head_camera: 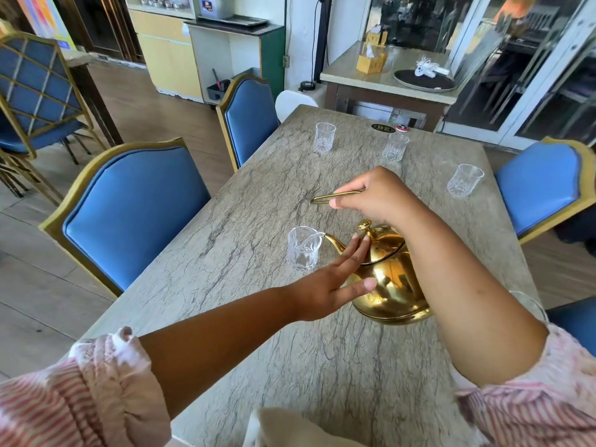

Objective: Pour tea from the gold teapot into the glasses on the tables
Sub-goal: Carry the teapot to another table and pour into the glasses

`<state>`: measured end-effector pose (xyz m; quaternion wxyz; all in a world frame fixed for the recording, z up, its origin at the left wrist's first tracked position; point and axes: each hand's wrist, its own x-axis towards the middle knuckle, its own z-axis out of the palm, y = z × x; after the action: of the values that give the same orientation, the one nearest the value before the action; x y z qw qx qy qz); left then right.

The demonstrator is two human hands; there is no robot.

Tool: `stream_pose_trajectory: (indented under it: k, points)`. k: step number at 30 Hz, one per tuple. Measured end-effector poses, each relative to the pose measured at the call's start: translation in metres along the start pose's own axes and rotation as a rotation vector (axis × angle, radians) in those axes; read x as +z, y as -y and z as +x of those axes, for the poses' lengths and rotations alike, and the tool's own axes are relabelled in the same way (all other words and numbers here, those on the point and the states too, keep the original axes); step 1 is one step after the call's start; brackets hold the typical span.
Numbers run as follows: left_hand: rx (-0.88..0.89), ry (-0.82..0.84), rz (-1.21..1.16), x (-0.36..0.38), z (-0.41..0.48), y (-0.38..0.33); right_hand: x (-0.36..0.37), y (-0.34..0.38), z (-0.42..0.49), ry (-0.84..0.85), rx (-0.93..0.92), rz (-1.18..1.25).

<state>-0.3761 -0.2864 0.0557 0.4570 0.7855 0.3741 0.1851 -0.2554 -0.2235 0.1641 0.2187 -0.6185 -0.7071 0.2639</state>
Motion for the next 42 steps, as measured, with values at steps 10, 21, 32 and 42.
stream_pose_trajectory:
  k: [10,21,32,42]
  points:
    - [0.03,-0.032,-0.027,-0.003,-0.004,-0.009,-0.01,0.009,-0.002,0.015,-0.035,-0.038]
    - [0.035,-0.012,-0.069,-0.001,-0.001,0.001,-0.001,0.007,0.002,0.06,-0.025,-0.072]
    - [0.006,-0.014,-0.098,0.002,0.004,0.017,0.01,-0.001,0.009,0.079,-0.004,-0.068]
    - [-0.031,-0.015,-0.089,0.005,0.004,0.026,0.024,-0.013,0.012,0.026,-0.004,-0.019]
